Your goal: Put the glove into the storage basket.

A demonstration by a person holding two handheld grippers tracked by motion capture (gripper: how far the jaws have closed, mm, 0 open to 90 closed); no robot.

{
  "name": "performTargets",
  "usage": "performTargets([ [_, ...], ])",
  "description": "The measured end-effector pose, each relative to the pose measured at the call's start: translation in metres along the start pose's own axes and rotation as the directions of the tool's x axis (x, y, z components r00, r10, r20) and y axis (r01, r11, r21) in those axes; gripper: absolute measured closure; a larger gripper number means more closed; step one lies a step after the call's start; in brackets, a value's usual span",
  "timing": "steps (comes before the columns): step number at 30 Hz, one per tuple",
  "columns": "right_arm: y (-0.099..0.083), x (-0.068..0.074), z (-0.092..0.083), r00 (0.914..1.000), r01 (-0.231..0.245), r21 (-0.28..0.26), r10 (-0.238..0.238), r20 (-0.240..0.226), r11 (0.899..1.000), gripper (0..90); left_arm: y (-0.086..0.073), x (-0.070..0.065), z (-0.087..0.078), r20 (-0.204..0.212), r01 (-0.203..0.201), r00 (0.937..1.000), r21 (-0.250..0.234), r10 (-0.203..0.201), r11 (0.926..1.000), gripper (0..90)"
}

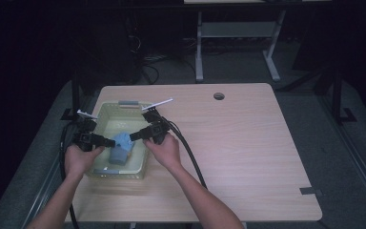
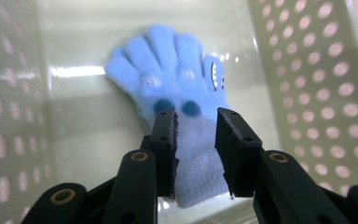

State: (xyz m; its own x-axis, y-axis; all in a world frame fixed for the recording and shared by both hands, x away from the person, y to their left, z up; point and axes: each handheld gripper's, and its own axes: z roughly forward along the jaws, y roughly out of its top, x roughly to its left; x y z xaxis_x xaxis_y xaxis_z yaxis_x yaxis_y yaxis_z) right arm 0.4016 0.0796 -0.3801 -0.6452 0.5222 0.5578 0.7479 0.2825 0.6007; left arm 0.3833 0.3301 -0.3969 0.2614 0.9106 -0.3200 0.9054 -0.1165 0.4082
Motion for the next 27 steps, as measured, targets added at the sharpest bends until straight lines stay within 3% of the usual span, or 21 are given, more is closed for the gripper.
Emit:
performTargets([
  [4, 0.000, 0.000, -0.002, 1.0000, 0.006, -0.001, -0.006, -0.006, 1.000, 72.5, 0.002, -0.006, 0.015, -0.016, -0.029, 0.9994, 0.071, 0.030, 0.9971, 67.0],
  [6, 0.000, 0.001, -0.003, 0.9999, 0.012, 0.000, -0.012, -0.008, 1.000, 72.5, 0.002, -0.007, 0.021, -0.048, -0.042, 0.9977, 0.100, 0.047, 0.9941, 65.1],
  [9, 0.000, 0.001, -0.004, 0.9999, 0.007, -0.004, -0.007, -0.011, 1.000, 72.5, 0.004, -0.005, 0.027, -0.081, -0.070, 0.9932, 0.153, 0.083, 0.9857, 65.2],
  [12, 0.000, 0.000, -0.004, 1.0000, 0.006, -0.001, -0.006, -0.007, 1.000, 72.0, 0.005, -0.006, 0.026, -0.077, -0.063, 0.9943, 0.136, 0.074, 0.9886, 64.4],
  [18, 0.000, -0.002, -0.007, 0.9999, 0.009, -0.008, -0.009, -0.012, 1.000, 70.1, 0.002, -0.005, 0.013, 0.006, -0.022, 0.9997, 0.046, 0.022, 0.9987, 61.2],
  [27, 0.000, -0.004, -0.018, 0.9996, 0.006, -0.024, -0.007, -0.026, 1.000, 65.6, 0.000, -0.003, -0.007, 0.084, -0.013, 0.9963, -0.067, 0.019, 0.9977, 57.1],
])
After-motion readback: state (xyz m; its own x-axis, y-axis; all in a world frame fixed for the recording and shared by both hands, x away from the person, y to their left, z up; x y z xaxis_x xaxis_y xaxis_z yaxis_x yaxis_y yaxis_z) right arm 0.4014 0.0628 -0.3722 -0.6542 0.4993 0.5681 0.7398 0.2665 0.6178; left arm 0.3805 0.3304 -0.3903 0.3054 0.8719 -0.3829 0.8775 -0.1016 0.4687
